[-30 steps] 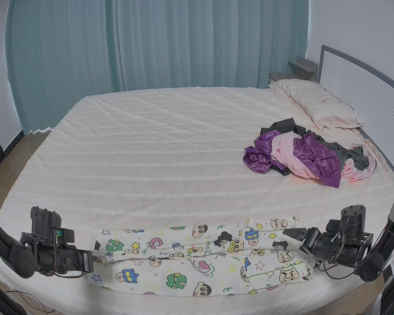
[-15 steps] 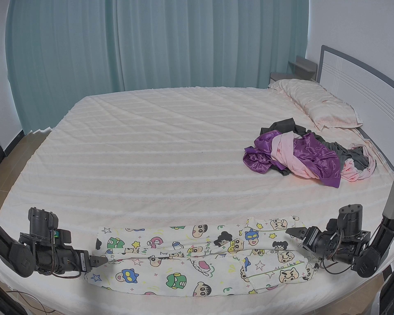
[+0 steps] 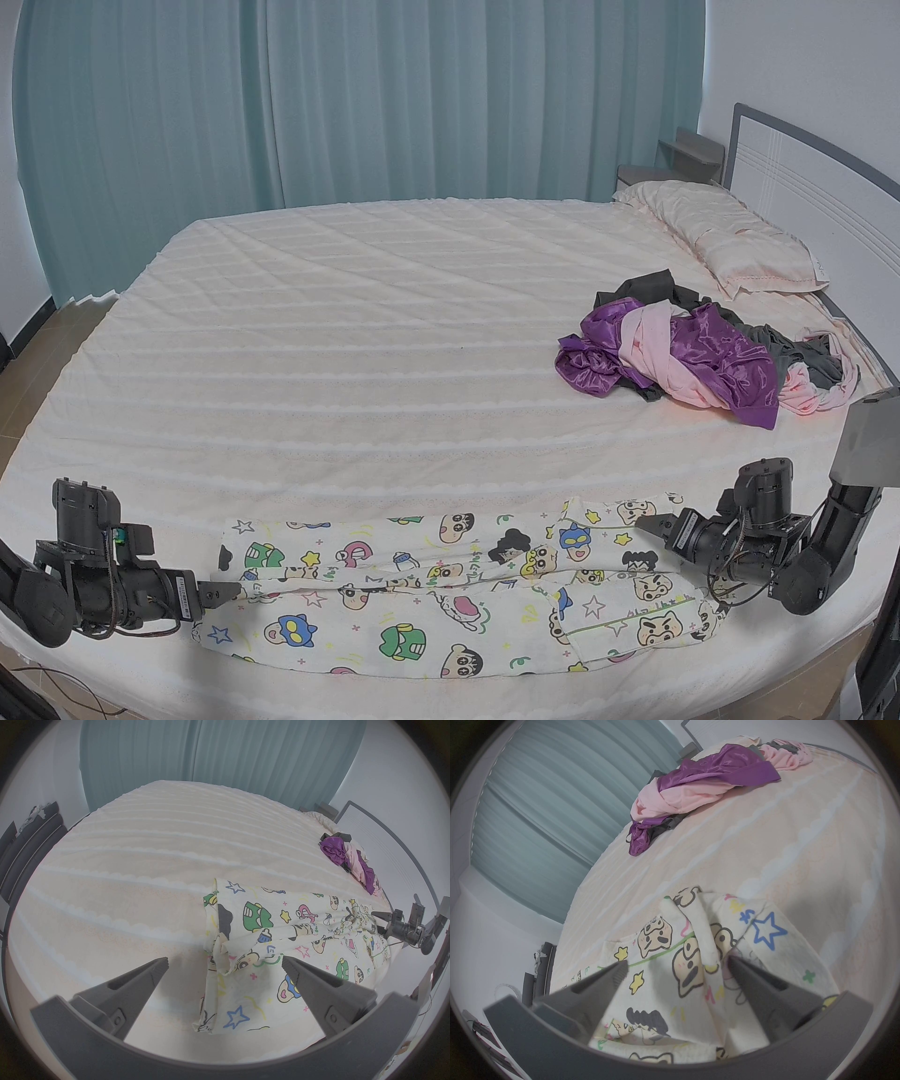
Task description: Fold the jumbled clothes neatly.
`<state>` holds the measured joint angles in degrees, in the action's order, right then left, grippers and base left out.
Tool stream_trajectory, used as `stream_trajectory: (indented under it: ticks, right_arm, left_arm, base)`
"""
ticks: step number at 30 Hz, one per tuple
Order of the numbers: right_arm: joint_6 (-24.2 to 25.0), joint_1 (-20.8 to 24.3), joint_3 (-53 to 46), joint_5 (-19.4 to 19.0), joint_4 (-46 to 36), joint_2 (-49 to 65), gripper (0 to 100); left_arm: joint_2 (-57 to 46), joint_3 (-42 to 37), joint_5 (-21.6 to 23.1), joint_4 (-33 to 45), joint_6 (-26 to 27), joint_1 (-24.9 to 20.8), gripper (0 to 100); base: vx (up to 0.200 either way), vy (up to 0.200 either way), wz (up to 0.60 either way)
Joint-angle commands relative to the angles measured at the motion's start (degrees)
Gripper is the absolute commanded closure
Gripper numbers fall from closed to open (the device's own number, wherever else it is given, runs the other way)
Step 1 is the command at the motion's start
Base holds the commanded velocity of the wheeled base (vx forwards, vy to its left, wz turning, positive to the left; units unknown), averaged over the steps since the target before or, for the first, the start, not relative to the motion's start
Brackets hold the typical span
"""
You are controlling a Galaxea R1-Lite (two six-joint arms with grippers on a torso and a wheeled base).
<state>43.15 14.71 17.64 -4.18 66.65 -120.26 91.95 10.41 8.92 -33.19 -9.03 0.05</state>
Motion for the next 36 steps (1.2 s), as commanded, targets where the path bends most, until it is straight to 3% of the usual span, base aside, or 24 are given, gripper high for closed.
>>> stream_trajectory:
  ticks: [1, 7, 17, 21, 22, 23, 25, 26, 28, 36]
  right_arm:
    - [-0.5, 0.3, 0.9, 0.1, 0.0, -2.3, 100]
    - [-0.7, -2.0, -0.1, 2.0, 0.8, -0.3, 100]
    - [-0.4, -4.1, -0.1, 1.3, 0.9, 3.1, 100]
    - [-0.4, -3.5, -1.2, 0.9, 0.9, 2.6, 100]
    - [-0.4, -3.5, -1.7, 0.0, 0.9, 2.3, 0]
    - [-0.4, -3.5, -1.7, -0.1, 0.9, 2.2, 0]
    - [-0.2, -3.5, -2.5, -1.2, 0.9, 2.1, 0]
    - [-0.2, -3.5, -2.5, -1.2, 0.9, 2.1, 0]
    - [-0.2, -3.4, -3.1, -1.3, 0.9, 2.0, 0]
    - [0.0, -3.2, -4.5, -1.3, 1.9, 2.3, 0]
  left_arm:
    - [0.1, -0.4, 0.0, -0.3, -0.1, 0.0, 0]
    - [0.2, -0.1, 0.0, -0.3, 0.0, 0.1, 0]
    - [0.2, 0.5, 0.0, -0.6, -0.2, 0.1, 0]
    - [0.9, 2.6, 0.0, -2.8, -3.7, 0.0, 0]
    - [0.9, 5.2, 0.1, -3.9, -8.4, -0.1, 0]
    - [0.9, 5.4, 0.1, -3.9, -8.8, -0.1, 0]
    - [1.7, 10.1, 1.0, -3.2, -15.7, -0.8, 0]
    - [1.7, 10.1, 1.0, -3.2, -15.7, -0.8, 0]
    - [4.4, 13.0, 5.0, -0.1, -19.3, -1.9, 0]
    - [13.6, 17.0, 6.7, 3.6, -16.7, -2.0, 0]
  base:
    - [0.0, 0.0, 0.0]
    - [0.0, 0.0, 0.0]
    - [0.0, 0.0, 0.0]
    - [0.0, 0.0, 0.0]
    - [0.0, 0.0, 0.0]
    - [0.0, 0.0, 0.0]
    - [0.0, 0.0, 0.0]
    - [0.0, 0.0, 0.0]
    - [0.0, 0.0, 0.0]
    - [0.0, 0.0, 0.0]
